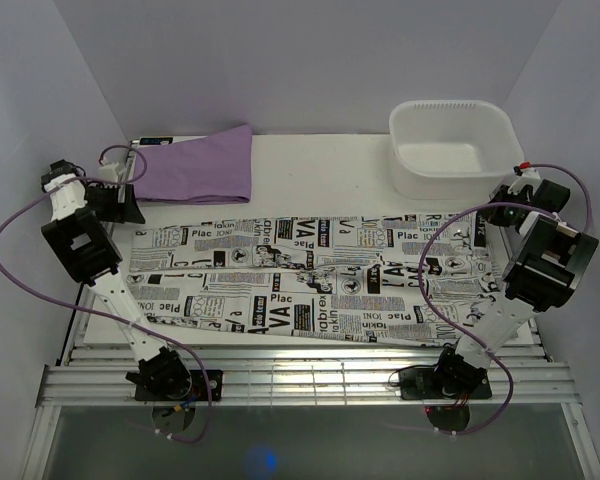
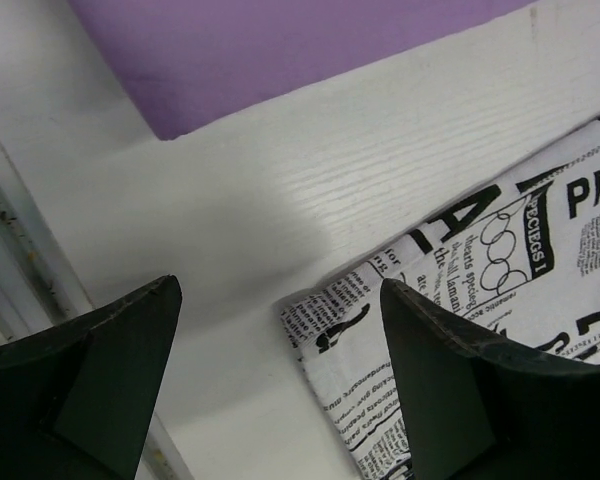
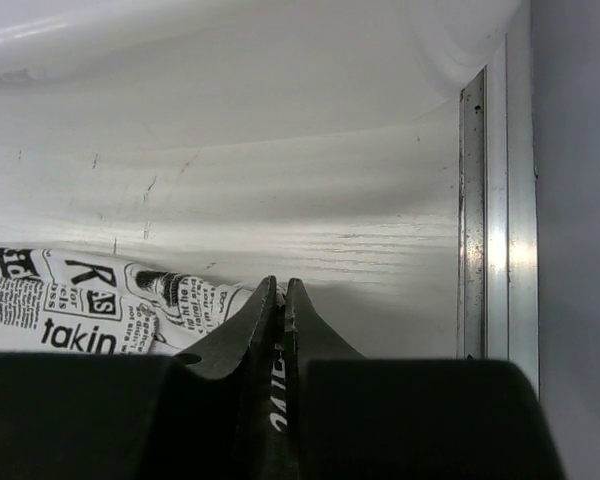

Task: Fold and stack the trousers
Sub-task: Fold the trousers

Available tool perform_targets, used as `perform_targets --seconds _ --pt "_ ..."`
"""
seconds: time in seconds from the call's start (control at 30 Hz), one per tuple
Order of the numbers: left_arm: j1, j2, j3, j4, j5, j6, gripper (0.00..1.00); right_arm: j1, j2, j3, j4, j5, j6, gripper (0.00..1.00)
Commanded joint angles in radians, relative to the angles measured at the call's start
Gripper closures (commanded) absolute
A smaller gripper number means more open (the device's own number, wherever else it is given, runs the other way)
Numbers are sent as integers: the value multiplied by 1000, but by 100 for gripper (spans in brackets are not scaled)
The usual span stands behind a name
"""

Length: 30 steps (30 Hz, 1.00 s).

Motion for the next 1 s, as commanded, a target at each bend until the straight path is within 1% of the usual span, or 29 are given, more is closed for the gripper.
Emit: perform_targets --seconds 0.0,0.17,0.27,0.3,0.4,0.53,0.57,0.73,0.97 --pt "28 8 -12 -71 116 44 9 -24 -26 28 -31 -44 0 92" --pt "28 25 -52 -92 131 56 14 -24 -45 19 -42 -60 -2 92" --pt "28 26 -75 -83 105 36 26 -24 -63 11 -43 -70 -9 92" --pt "28 20 -96 -82 107 36 31 -24 -68 13 -45 -70 -11 92" --pt "28 -16 -141 -63 108 35 39 -24 -77 31 -77 -73 -29 92" --pt "33 -37 -155 -62 107 18 39 -24 -85 50 -85 -81 -49 92" --pt "34 -40 -156 -63 105 16 39 -24 -83 54 -121 -84 -55 92" --pt "39 -44 -165 -62 76 22 39 -24 -94 50 -145 -93 -79 92" --pt "42 -12 -145 -105 51 105 59 -26 -85 74 -186 -109 -100 92"
